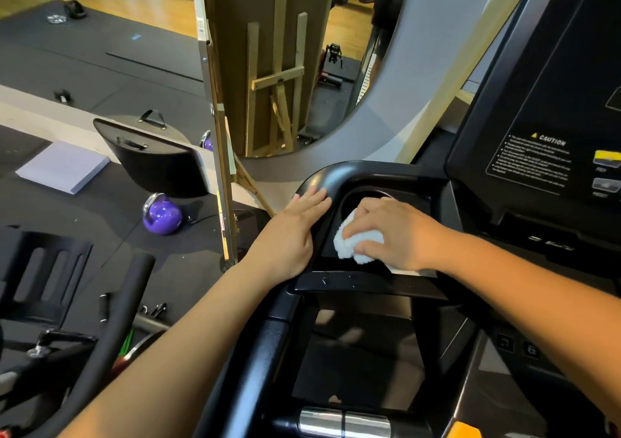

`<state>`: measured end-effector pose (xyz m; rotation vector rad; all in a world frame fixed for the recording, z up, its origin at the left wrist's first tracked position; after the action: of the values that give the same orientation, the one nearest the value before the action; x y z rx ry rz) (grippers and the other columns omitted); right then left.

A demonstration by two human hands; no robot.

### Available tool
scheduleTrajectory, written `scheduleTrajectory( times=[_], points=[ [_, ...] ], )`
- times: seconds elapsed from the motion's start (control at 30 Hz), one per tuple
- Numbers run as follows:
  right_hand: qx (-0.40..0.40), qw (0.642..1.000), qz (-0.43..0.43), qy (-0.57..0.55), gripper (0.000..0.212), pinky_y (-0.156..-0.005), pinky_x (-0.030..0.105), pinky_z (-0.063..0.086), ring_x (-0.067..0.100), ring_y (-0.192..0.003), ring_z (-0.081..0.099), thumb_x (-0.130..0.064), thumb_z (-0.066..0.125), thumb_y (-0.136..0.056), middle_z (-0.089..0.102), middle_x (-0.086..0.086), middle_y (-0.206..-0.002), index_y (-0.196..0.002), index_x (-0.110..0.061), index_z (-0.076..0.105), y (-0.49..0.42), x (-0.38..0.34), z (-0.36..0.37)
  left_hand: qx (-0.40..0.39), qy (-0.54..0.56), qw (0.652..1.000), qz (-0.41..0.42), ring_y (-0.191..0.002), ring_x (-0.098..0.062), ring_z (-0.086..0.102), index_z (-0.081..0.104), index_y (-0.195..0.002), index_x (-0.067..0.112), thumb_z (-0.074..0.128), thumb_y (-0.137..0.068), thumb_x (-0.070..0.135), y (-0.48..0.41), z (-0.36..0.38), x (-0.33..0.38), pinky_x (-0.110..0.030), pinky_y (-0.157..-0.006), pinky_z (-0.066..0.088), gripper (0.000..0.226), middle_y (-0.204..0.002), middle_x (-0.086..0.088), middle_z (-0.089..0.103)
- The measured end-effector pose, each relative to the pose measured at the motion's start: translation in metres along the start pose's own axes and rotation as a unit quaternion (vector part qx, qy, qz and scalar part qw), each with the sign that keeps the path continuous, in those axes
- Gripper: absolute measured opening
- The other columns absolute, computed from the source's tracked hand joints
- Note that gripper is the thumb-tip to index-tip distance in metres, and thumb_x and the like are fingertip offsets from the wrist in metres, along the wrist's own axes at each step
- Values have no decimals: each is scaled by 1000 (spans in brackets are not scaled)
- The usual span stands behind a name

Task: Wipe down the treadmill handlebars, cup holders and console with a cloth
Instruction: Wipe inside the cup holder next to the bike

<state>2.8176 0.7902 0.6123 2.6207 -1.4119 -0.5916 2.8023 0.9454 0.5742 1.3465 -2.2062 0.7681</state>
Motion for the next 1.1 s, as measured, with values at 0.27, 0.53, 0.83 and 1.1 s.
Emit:
scheduleTrajectory(
  times=[0.27,0.53,0.83,1.1],
  points=[
    [7,986,50,160,11,-77,39,49,25,-97,55,-31,55,-92,56,-3,-100,-90,-29,65,-12,5,0,6,-7,1000,5,-149,-23,20,43,-146,5,36,-82,-15,0,-4,1,-40,-123,13,67,-156,-9,33],
    [57,959,88,263,13,-66,33,38,25,-97,52,-30,58,-89,59,-2,-103,-101,-28,61,-13,28,-25,-53,-36,997,52,-151,-16,5,39,-148,8,45,-91,-4,-38,6,29,-1,-101,-19,59,-160,-2,25],
    [67,972,99,200,29,-82,35,46,25,-98,48,-43,54,-92,55,0,-122,-118,-33,62,40,40,-16,3,-20,1000,-5,-151,-22,11,37,-149,7,37,-93,-4,-49,5,7,-26,-119,-6,58,-159,-6,28],
    [58,981,57,173,14,-74,33,42,23,-104,47,-24,54,-94,56,0,-110,-104,-24,63,25,53,-24,10,-21,1000,2,-150,-23,15,43,-145,7,37,-93,-5,-47,4,8,-24,-119,-3,55,-156,-5,35]
  ],
)
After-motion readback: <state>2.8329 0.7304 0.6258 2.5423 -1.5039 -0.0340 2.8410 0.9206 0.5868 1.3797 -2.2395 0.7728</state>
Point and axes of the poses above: each hand's wrist, its own y-axis away from the middle knuckle, its own z-axis out of the palm, x = y × z, the point moved 6 cm from there along -y, towards the middle knuckle
